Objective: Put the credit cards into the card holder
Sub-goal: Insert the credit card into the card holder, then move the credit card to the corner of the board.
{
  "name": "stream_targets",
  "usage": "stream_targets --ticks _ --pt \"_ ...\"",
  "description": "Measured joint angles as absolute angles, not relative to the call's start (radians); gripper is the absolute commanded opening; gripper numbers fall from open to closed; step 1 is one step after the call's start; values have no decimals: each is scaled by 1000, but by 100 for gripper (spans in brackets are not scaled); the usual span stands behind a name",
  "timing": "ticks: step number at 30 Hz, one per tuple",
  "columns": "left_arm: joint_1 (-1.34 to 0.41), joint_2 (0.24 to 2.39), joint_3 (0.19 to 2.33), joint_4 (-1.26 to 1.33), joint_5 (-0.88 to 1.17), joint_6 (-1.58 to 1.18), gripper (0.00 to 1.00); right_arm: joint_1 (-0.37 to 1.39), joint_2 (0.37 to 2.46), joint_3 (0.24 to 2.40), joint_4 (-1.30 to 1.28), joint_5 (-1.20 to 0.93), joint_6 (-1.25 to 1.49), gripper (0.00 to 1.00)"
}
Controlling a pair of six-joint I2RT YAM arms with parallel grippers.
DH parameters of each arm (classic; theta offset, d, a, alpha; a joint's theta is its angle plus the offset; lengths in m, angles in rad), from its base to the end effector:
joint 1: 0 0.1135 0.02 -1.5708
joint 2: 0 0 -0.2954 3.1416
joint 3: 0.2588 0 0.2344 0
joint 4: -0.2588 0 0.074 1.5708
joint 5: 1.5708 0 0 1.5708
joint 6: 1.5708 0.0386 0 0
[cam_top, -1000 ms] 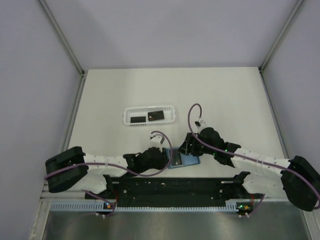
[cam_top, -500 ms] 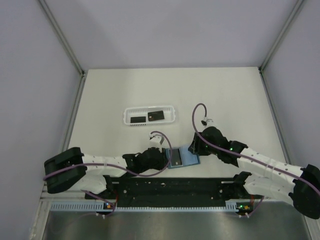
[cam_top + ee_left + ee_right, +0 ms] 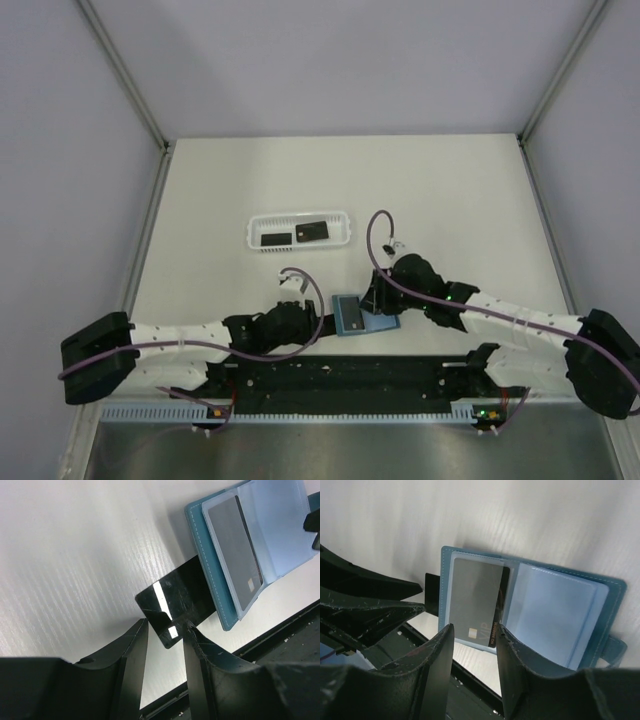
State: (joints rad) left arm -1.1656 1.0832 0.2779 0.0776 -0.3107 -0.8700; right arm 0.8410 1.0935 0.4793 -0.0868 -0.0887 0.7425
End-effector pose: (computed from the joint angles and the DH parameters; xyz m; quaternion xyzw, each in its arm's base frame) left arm 0.0757 -0.1466 0.1790 0.0701 0.9010 -0.2698 0.3325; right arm 0.1241 0.1439 0.2218 -0.0633 0.9040 0.3278 0.2671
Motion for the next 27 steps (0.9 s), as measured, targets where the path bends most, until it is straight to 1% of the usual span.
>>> stream_targets --ticks 7,10,14,19,23,27 --pt "-1166 1055 254 88 -315 -900 41 923 1206 557 -37 -117 743 25" --pt "-1166 1041 249 78 -317 -910 40 951 1263 604 10 -137 744 22" --pt "-1166 1003 236 46 -328 -926 37 986 1372 684 67 -162 762 20" --pt "-1166 963 220 21 -336 -941 35 1034 1528 805 58 -154 780 10" --pt "-1166 955 220 6 -339 -944 35 1047 1602 863 -10 -92 809 9" --pt "-1166 951 220 0 -339 -944 35 1047 1618 872 -120 -2 835 8"
